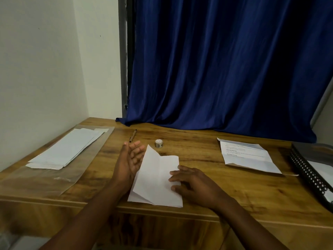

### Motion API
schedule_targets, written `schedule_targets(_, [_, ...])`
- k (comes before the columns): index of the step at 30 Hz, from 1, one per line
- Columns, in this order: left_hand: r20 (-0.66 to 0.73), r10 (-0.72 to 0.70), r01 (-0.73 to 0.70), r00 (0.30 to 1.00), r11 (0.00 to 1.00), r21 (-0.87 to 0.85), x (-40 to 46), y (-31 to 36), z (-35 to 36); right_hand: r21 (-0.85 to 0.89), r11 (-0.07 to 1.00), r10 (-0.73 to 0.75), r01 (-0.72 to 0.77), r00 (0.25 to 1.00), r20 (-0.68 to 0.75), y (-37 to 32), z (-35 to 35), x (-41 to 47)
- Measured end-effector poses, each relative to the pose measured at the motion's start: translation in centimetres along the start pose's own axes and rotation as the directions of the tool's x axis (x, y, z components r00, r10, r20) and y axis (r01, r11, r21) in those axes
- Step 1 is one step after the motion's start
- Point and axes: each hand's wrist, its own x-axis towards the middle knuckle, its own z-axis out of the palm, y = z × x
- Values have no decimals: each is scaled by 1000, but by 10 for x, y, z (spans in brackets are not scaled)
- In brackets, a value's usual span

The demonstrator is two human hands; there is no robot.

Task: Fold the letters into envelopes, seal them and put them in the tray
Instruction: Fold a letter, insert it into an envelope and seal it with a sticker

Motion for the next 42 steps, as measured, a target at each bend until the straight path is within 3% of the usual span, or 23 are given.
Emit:
schedule_targets(1, [-20, 38, -37, 999, 999, 30, 0, 2, -2, -35, 999, 4, -4, 1000, 3, -1, 0, -2])
schedule_targets(3, [-29, 189, -174, 981, 945, 275, -3, 9, -5, -112, 994, 5, -9, 999, -34, -4, -1, -7])
schedule_targets(5, [47, 353, -320, 934, 777, 542, -12, 18, -7, -214, 977, -14, -8, 995, -103, -8, -3, -12])
schedule_targets(7, [216, 385, -426, 897, 628, 651, -22, 25, -5, -279, 960, -6, -36, 989, -148, -12, -4, -15])
schedule_targets(10, [519, 309, -592, 797, 233, 771, -29, 21, 1, -300, 949, 52, -96, 987, -154, -21, -1, -13])
schedule_targets(12, [645, 236, -672, 727, 49, 739, -30, 8, 6, -286, 951, 72, -115, 985, -156, -29, 3, -10])
schedule_targets(14, [675, 115, -669, 729, -84, 738, -34, -7, 12, -278, 955, 61, -107, 984, -170, -37, 6, -6])
schedule_targets(16, [629, -43, -625, 776, -185, 758, -36, -16, 17, -242, 964, 66, -112, 980, -190, -42, 9, 1])
schedule_targets(18, [563, -133, -579, 816, -196, 792, -35, -21, 17, -183, 975, 81, -128, 966, -247, -44, 9, 7])
schedule_targets(21, [542, -169, -565, 823, -136, 814, -33, -25, 16, -66, 996, 27, -55, 932, -361, -44, 10, 16])
schedule_targets(23, [547, -235, -583, 804, -128, 802, -36, -25, 16, 14, 999, 32, -30, 954, -297, -47, 13, 21])
schedule_targets(27, [547, -321, -616, 773, -176, 767, -39, -18, 18, 74, 992, 103, -106, 994, 40, -45, 26, 27])
schedule_targets(30, [532, -316, -604, 786, -206, 770, -38, -19, 19, 39, 990, 131, -135, 988, 79, -26, 24, 24])
schedule_targets(34, [517, -300, -590, 802, -256, 766, -35, -23, 17, -138, 972, 206, -190, 972, 116, 2, 13, 14])
schedule_targets(37, [506, -314, -586, 804, -267, 765, -35, -23, 17, -144, 959, 260, -243, 958, 119, 18, 4, 7])
schedule_targets(42, [514, -306, -574, 801, -152, 804, -35, -22, 13, -49, 968, 247, -246, 969, 16, 23, 5, -1])
